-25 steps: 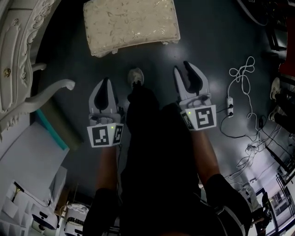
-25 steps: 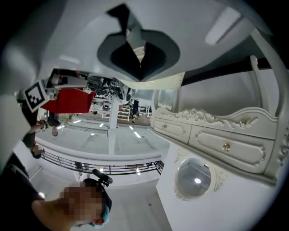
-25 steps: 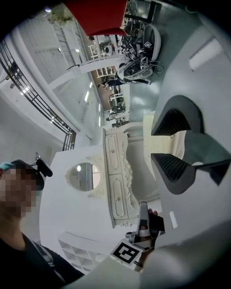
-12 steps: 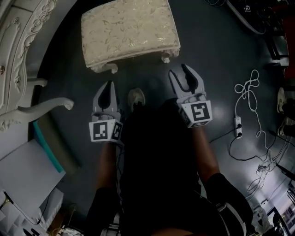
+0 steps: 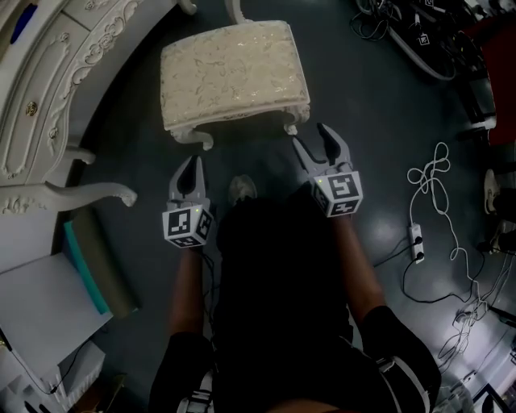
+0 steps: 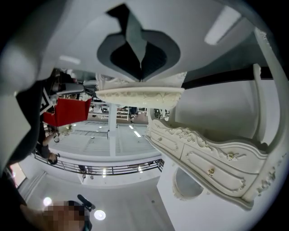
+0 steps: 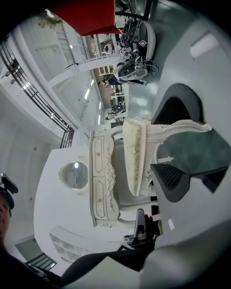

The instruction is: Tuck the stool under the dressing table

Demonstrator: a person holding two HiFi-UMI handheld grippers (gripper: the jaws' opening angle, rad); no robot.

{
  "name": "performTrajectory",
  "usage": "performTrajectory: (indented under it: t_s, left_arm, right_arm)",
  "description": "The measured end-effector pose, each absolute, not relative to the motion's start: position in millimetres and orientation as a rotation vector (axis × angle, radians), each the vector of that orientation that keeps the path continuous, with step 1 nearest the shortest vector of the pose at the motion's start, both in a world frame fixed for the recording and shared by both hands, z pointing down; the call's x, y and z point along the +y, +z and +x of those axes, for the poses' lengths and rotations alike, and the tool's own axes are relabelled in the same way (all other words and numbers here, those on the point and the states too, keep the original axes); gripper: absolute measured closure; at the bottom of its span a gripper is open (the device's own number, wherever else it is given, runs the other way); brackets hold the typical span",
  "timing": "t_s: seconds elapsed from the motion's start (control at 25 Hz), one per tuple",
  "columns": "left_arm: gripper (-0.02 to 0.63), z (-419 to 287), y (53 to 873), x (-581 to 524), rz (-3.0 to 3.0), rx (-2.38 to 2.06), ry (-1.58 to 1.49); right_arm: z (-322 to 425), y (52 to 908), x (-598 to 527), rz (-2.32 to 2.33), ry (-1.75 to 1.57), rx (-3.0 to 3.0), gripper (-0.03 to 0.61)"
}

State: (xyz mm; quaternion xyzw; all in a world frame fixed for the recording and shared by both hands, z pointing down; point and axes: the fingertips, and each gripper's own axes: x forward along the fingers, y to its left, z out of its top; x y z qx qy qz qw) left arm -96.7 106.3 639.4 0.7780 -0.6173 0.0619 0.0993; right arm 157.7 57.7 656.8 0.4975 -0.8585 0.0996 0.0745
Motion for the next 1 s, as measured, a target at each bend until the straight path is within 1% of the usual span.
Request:
performTrajectory:
  t_s: [0.08, 0.12, 0.2, 0.28, 0.4, 0.56, 0.68, 0.84, 1.0]
  left_arm:
    - [0.59, -99.6, 648.7, 99.6, 2.298, -1.833, 0.204]
    - [0.533, -100.4, 653.0, 95.5, 2.301, -1.833, 0.211]
    - [0.499, -104.4, 662.2, 88.8, 2.296, -1.833, 0.226]
    - [0.448, -110.4, 672.0, 84.3, 2.277, -1.832, 0.247]
    - [0.397, -119.0, 683.7, 74.0, 2.255, -1.845, 0.273]
    - [0.374, -138.2, 697.0, 59.8, 2.204, -1.89, 0.279]
    - [0.338, -153.3, 708.5, 56.0, 2.148, -1.918, 0.285]
    - [0.306, -164.3, 716.4, 48.6, 2.117, -1.953, 0.271]
    - [0.295, -168.5, 726.0, 37.5, 2.11, -1.938, 0.268]
  right_arm:
    - [159.1, 662.3, 50.3, 1.49, 0.292, -2.576, 0.289]
    - [160.1, 665.2, 46.1, 1.492, 0.287, -2.572, 0.284]
    - [160.3, 671.8, 39.4, 1.5, 0.29, -2.561, 0.271]
    - [158.7, 679.6, 35.4, 1.502, 0.306, -2.549, 0.258]
    - [156.4, 688.7, 26.4, 1.492, 0.314, -2.534, 0.241]
    - [151.4, 700.6, 12.2, 1.493, 0.312, -2.517, 0.23]
    - [147.6, 716.1, 6.3, 1.476, 0.334, -2.492, 0.212]
    - [145.8, 731.3, -4.6, 1.481, 0.34, -2.455, 0.188]
    - [147.4, 740.3, -17.2, 1.501, 0.336, -2.424, 0.175]
